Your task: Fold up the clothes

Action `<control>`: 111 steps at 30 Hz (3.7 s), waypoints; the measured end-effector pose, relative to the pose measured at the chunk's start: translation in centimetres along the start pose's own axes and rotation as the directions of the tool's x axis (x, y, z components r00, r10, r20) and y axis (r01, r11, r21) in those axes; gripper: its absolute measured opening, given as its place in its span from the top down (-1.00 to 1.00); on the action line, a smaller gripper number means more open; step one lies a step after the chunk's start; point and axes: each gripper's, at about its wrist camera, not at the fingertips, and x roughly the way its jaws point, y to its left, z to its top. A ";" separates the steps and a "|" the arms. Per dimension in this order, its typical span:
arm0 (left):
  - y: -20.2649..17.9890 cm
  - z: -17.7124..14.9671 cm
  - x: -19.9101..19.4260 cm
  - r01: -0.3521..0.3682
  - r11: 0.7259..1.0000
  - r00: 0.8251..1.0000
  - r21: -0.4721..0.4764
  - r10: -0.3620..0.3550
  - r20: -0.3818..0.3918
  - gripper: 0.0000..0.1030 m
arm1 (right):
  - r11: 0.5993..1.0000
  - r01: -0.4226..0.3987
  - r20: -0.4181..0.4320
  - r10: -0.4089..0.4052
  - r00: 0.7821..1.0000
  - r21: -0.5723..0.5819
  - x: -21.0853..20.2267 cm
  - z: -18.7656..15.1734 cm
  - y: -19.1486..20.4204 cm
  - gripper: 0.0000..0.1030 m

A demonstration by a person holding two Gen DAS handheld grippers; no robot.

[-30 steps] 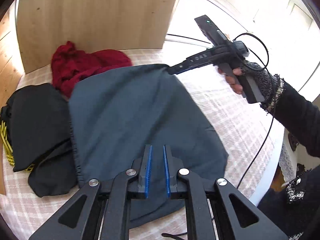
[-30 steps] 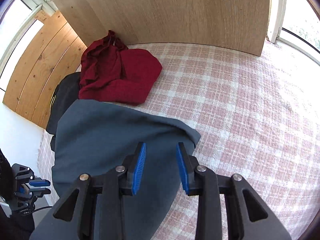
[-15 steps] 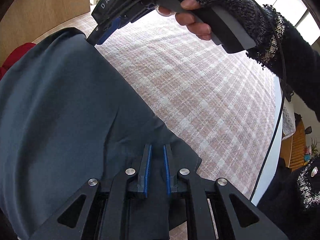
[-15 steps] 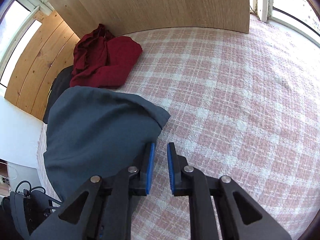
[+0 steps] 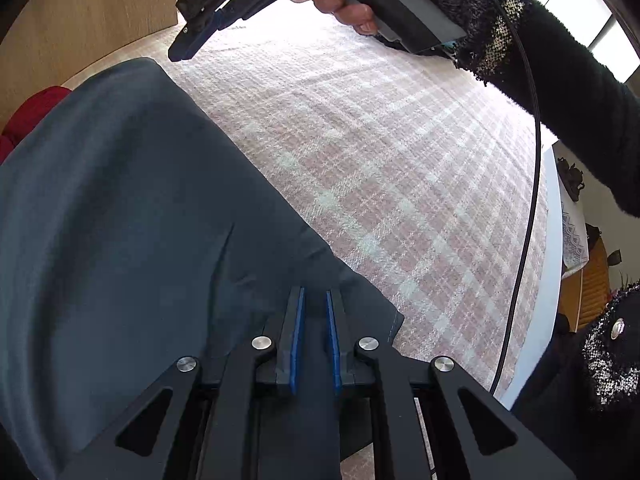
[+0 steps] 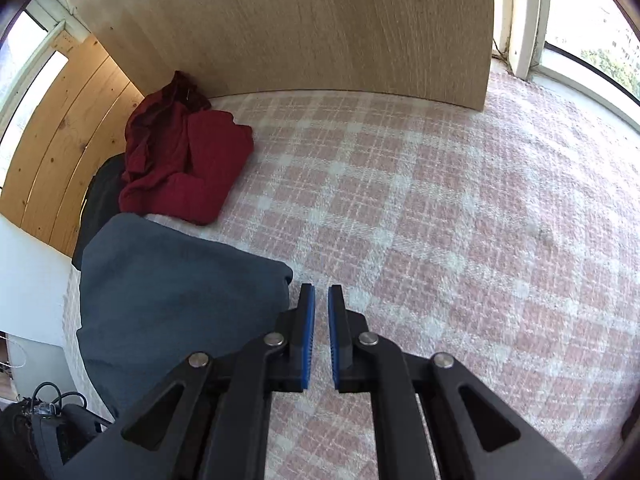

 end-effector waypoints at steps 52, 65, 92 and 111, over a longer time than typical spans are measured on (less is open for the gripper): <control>11.4 -15.3 -14.1 -0.149 0.692 0.930 -0.707 0.342 0.139 0.08 | 0.912 0.195 0.049 -0.191 0.980 -0.361 -7.3 -8.0 12.9 0.02; 15.2 -15.1 -10.8 0.036 0.256 0.919 -0.966 0.372 0.133 0.00 | 0.784 0.097 -0.044 -0.157 0.987 -0.613 -4.4 0.1 11.5 0.01; 18.2 -13.2 -9.9 0.007 0.265 0.915 -0.964 0.386 0.113 0.34 | 0.896 0.032 -0.128 -0.099 0.987 -0.444 -2.3 -1.7 6.1 0.00; 17.9 -13.4 -9.9 0.008 0.297 0.927 -0.955 0.356 0.119 0.22 | 0.975 -0.052 -0.157 0.018 0.987 -0.214 0.6 -1.6 4.3 -0.25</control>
